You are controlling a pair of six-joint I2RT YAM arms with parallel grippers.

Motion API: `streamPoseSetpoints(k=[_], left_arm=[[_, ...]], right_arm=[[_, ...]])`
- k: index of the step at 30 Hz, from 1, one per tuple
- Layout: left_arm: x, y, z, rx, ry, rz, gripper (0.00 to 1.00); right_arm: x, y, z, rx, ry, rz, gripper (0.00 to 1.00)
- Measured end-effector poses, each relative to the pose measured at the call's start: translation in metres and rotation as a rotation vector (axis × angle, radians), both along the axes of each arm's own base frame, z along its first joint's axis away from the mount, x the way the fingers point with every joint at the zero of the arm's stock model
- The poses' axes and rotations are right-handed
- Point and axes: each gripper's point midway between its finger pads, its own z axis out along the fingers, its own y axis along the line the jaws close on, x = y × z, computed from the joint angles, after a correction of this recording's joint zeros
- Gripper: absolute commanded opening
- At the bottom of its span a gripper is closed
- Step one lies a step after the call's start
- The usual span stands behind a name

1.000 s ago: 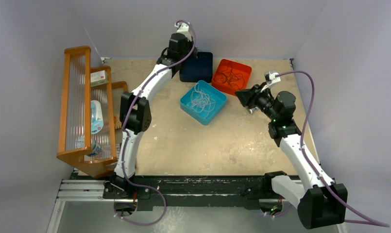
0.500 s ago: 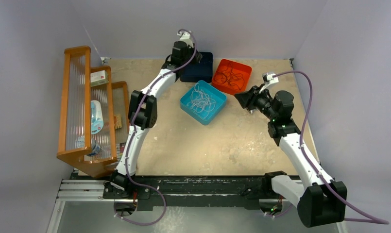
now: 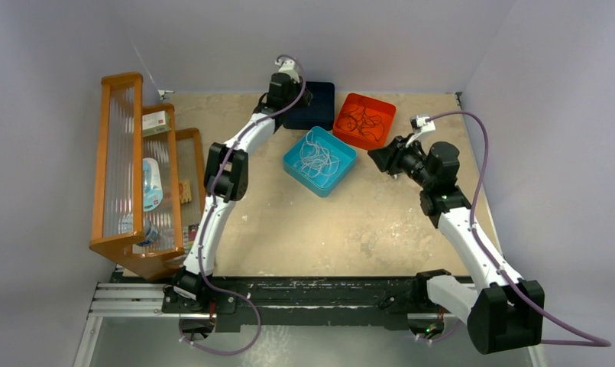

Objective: Untangle the cables

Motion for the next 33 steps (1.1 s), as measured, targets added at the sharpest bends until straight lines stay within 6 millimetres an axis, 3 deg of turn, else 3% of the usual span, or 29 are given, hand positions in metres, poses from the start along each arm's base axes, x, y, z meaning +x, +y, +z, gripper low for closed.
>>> streamPoseSetpoints(k=[4,9,11,16,18,20,25,27,29,31,33], left_arm=[[0.003,0.003,0.001,0.008,-0.011,0.012,0.32],[0.001,0.006,-0.004,0.023,-0.003,0.018,0.4],[-0.003,0.008,-0.009,0.034,0.016,0.023,0.51],[-0.029,0.033,-0.005,0.131,0.068,0.113,0.56],[-0.049,0.048,0.015,0.187,0.057,0.176,0.57],[-0.069,0.054,0.048,0.204,0.021,0.218,0.57],[-0.129,0.067,0.156,0.122,-0.134,0.305,0.59],[-0.152,0.085,0.185,0.086,-0.176,0.354,0.59],[-0.184,0.117,0.202,0.061,-0.199,0.432,0.6],[-0.195,0.13,0.204,0.057,-0.201,0.463,0.6],[-0.22,0.152,0.19,0.068,-0.175,0.506,0.6]], right_arm=[[0.0,0.0,0.0,-0.001,0.002,0.0,0.36],[0.001,0.0,-0.002,-0.001,0.006,0.0,0.36],[0.002,0.0,-0.004,-0.003,0.013,0.0,0.36],[0.003,-0.004,-0.001,-0.014,-0.004,-0.024,0.38],[0.003,-0.008,0.007,-0.022,-0.034,-0.045,0.41],[0.003,-0.013,0.021,-0.031,-0.078,-0.07,0.44],[-0.003,-0.027,0.062,-0.053,-0.206,-0.14,0.5],[-0.006,-0.033,0.073,-0.063,-0.246,-0.171,0.52],[-0.008,-0.038,0.081,-0.071,-0.271,-0.198,0.53],[-0.007,-0.043,0.083,-0.083,-0.279,-0.222,0.56],[-0.005,-0.047,0.082,-0.096,-0.276,-0.246,0.61]])
